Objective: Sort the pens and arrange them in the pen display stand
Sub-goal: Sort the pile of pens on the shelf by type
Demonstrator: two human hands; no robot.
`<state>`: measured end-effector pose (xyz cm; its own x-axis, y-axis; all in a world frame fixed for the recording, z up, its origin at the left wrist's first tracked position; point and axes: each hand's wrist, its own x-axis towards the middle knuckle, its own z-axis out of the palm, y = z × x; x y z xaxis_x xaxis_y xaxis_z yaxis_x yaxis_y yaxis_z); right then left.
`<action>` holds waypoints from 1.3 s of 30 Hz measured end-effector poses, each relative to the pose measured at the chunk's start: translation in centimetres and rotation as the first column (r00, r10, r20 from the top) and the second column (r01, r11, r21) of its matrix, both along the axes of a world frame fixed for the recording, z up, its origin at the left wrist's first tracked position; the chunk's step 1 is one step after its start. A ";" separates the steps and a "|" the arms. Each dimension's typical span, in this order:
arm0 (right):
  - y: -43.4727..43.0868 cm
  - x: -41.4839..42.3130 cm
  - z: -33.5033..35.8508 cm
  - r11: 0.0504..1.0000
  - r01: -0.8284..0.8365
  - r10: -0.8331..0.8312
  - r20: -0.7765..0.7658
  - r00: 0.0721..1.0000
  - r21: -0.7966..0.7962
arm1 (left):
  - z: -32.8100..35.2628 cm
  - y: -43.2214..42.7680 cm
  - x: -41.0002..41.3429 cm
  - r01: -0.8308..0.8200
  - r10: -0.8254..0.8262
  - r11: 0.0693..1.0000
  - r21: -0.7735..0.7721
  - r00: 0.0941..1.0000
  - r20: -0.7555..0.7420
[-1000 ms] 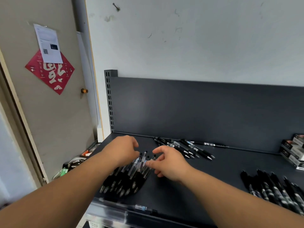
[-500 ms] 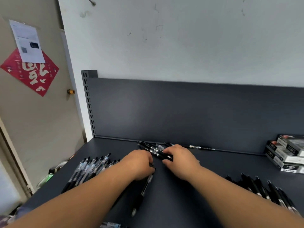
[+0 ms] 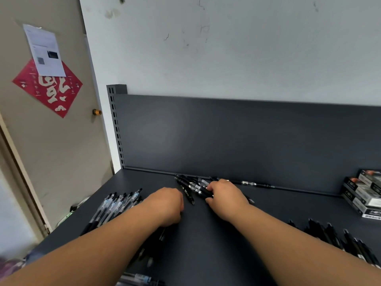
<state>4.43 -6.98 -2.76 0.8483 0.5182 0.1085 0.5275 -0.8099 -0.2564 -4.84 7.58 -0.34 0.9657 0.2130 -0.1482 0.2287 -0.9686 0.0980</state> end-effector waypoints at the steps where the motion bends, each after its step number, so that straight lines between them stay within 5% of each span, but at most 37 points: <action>1: 0.1 0.1 0.0 1.000 0.003 -0.003 -0.002 1.000 -0.016 | 0.0 0.1 0.0 -0.006 0.006 1.000 -0.012 1.000 0.000; 6: 0.4 0.2 0.1 0.999 0.038 -0.038 -0.014 0.999 0.012 | 0.1 0.0 0.8 -0.074 0.112 0.976 -0.203 0.977 0.183; 10: -0.2 -0.1 0.8 0.965 0.086 -0.065 -0.089 0.994 0.246 | 0.0 -0.4 1.8 -0.124 0.281 0.871 -0.476 0.920 0.273; 14: 0.1 -1.2 1.4 0.861 0.037 0.131 -0.291 0.948 0.507 | -0.1 -0.5 2.7 -0.091 0.492 0.467 -0.880 0.853 0.173; 17: 0.4 -1.1 1.4 0.905 0.008 0.101 -0.231 0.968 0.426 | 0.1 0.1 2.9 -0.059 0.553 0.303 -0.951 0.824 0.124; 21: 0.7 -0.5 0.2 1.000 0.020 -0.020 0.026 0.999 0.003 | 0.1 1.4 2.4 -0.066 0.563 0.354 -0.933 0.811 0.157; 30: 1.7 -0.6 -0.5 0.969 0.018 0.042 0.236 0.971 -0.246 | -0.6 3.0 2.4 -0.088 0.510 0.413 -0.906 0.847 0.150; 33: 1.5 -0.5 -0.6 0.989 0.012 0.025 0.249 0.968 -0.144 | -0.7 3.4 2.4 -0.074 0.517 0.398 -0.915 0.841 0.157; 36: 1.9 -1.2 0.2 0.986 -0.037 0.003 0.209 0.978 0.160 | -0.5 3.6 2.5 -0.044 0.524 0.358 -0.933 0.836 0.162; 39: 3.2 -2.2 1.3 0.929 -0.163 0.135 0.106 0.985 0.332 | -0.3 3.9 2.6 -0.011 0.531 0.280 -0.960 0.835 0.145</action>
<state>2.28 -3.82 -1.50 0.7456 0.5585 0.3634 0.6653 -0.5932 -0.4533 -2.28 11.49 -0.68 0.8853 0.4543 -0.0995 0.1477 -0.0717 0.9864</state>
